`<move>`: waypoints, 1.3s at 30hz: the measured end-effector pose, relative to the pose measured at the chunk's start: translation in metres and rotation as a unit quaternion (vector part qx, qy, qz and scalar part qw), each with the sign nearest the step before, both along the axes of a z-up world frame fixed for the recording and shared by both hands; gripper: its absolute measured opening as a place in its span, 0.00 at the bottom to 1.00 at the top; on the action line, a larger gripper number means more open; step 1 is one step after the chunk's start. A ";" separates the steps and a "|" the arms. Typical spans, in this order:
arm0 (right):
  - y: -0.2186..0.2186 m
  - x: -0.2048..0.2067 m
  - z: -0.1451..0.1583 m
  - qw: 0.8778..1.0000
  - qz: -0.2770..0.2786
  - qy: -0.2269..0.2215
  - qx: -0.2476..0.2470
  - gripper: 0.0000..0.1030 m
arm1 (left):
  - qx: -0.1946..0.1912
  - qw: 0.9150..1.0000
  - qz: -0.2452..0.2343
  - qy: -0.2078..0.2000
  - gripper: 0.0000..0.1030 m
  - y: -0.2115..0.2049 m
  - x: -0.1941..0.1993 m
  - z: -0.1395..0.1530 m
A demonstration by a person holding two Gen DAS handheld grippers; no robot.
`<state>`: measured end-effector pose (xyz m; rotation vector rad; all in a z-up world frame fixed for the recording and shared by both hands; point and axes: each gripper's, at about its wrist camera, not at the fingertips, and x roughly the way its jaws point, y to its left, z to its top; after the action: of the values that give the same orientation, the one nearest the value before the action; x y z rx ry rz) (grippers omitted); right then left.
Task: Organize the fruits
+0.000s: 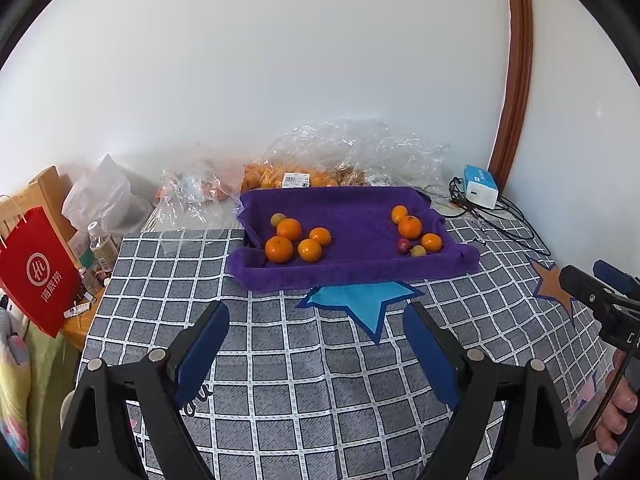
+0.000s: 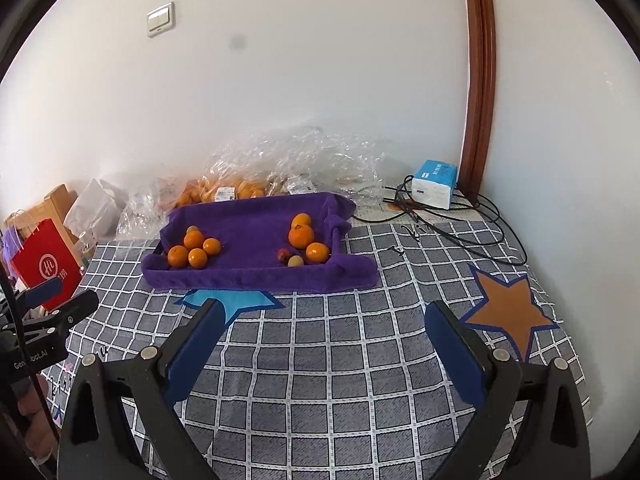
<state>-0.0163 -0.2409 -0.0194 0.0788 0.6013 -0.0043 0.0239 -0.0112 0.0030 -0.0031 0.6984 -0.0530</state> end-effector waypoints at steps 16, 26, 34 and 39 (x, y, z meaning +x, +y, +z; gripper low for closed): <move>0.006 -0.001 -0.006 1.000 0.007 0.007 -0.007 0.96 | -0.005 1.000 0.003 0.002 0.86 0.007 0.000 -0.004; 0.007 -0.001 -0.007 1.000 0.008 0.007 -0.011 0.96 | -0.009 1.000 0.005 0.004 0.86 0.010 0.003 -0.003; 0.008 -0.002 -0.007 1.000 0.010 0.007 -0.011 0.96 | -0.005 1.000 0.007 0.000 0.86 0.008 0.001 -0.001; 0.010 -0.003 -0.007 1.000 0.010 0.005 -0.012 0.96 | -0.006 1.000 0.007 0.000 0.86 0.009 0.001 -0.001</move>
<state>-0.0194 -0.2313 -0.0268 0.0490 0.6110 0.0084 0.0252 -0.0021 0.0021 -0.0191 0.6977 -0.0446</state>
